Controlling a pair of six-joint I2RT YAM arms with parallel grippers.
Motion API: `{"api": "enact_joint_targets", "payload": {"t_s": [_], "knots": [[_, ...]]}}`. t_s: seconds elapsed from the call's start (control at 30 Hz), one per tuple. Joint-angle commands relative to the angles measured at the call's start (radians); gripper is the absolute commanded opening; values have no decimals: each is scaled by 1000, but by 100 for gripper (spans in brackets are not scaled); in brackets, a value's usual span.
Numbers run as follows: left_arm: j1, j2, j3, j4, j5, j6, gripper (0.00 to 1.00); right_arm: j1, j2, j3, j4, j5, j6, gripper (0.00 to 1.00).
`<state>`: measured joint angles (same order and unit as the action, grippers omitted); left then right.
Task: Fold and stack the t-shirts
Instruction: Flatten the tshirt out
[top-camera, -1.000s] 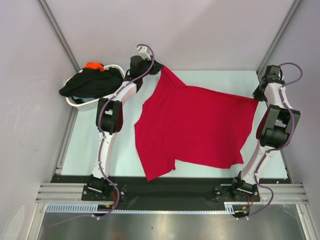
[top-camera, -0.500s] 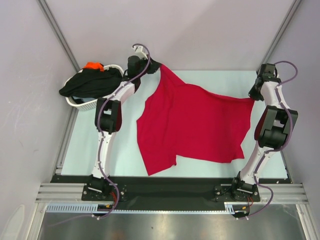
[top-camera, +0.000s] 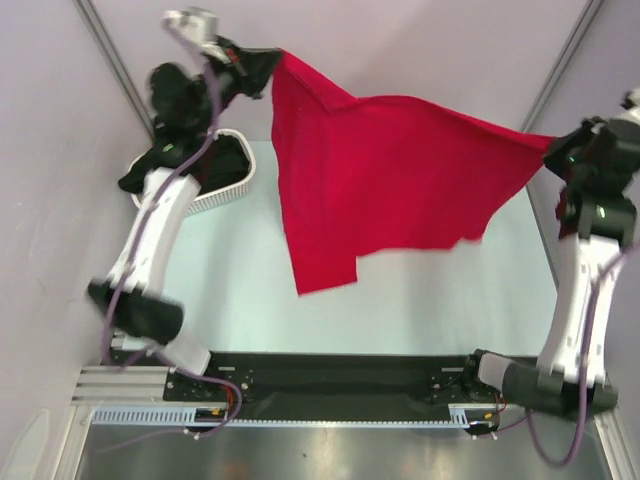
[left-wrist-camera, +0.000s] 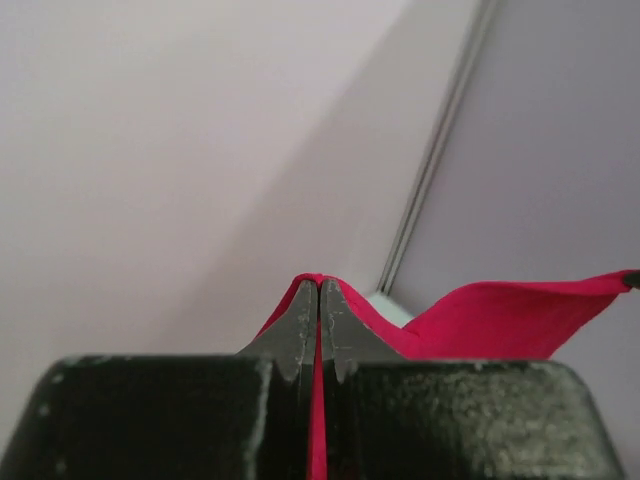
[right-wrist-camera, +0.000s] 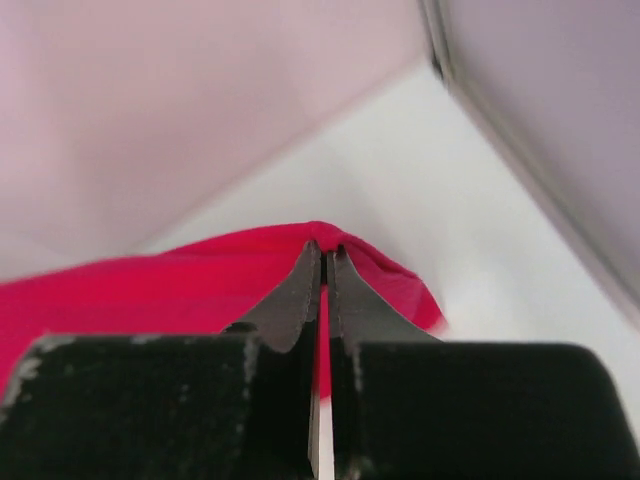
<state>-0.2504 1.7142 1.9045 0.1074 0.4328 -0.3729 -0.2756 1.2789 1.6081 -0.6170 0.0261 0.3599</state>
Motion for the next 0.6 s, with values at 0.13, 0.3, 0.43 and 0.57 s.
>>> {"api": "enact_joint_targets", "payload": {"t_s": [0.13,0.3,0.43,0.57], "knots": [[-13,-510,-160,-28,81,65,1,-25,-444,25,45,-87,-16,0],[-13,-749,-160,-100,75,101,0,-7,-604,99,26,-61,-68,0],[-13,-785,-81,-176,61,114,0,30,-664,99,48,-29,-78,0],[-13,-765,-81,-167,34,130,0,39,-641,56,53,-40,-85,0]]}}
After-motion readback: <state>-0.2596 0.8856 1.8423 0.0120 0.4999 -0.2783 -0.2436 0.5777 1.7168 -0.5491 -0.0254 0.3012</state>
